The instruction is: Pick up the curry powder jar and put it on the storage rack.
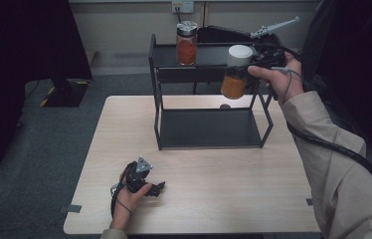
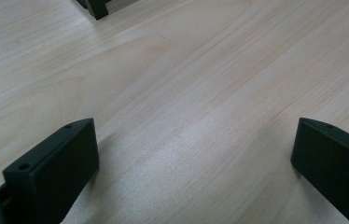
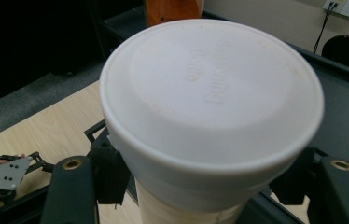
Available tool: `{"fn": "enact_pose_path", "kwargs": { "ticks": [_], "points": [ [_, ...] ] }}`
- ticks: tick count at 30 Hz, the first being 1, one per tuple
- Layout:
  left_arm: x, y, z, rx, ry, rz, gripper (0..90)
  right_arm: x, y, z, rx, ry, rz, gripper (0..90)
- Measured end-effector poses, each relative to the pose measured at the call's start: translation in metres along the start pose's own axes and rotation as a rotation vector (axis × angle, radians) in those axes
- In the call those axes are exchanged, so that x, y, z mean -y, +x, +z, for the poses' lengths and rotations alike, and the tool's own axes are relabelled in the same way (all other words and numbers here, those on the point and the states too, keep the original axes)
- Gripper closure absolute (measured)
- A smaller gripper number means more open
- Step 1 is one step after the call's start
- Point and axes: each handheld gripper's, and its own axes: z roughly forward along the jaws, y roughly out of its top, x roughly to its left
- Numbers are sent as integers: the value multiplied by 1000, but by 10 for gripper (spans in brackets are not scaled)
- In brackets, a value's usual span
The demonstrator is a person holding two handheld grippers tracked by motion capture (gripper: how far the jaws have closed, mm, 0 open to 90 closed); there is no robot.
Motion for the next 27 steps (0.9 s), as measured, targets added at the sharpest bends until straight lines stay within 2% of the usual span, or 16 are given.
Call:
{"fn": "enact_pose_path", "kwargs": {
  "ticks": [1,7,13,27],
  "points": [
    [0,0,0,0,0,1,0,-4,0,-1,7,0,-8,348],
    [0,0,0,0,0,0,0,-18,-4,-6,18,-15,15,348],
    [0,0,0,1,0,0,0,-35,-5,-9,34,-18,5,348],
    [-1,1,0,0,4,8,0,-62,-17,7,77,-29,35,348]
  ]
}}
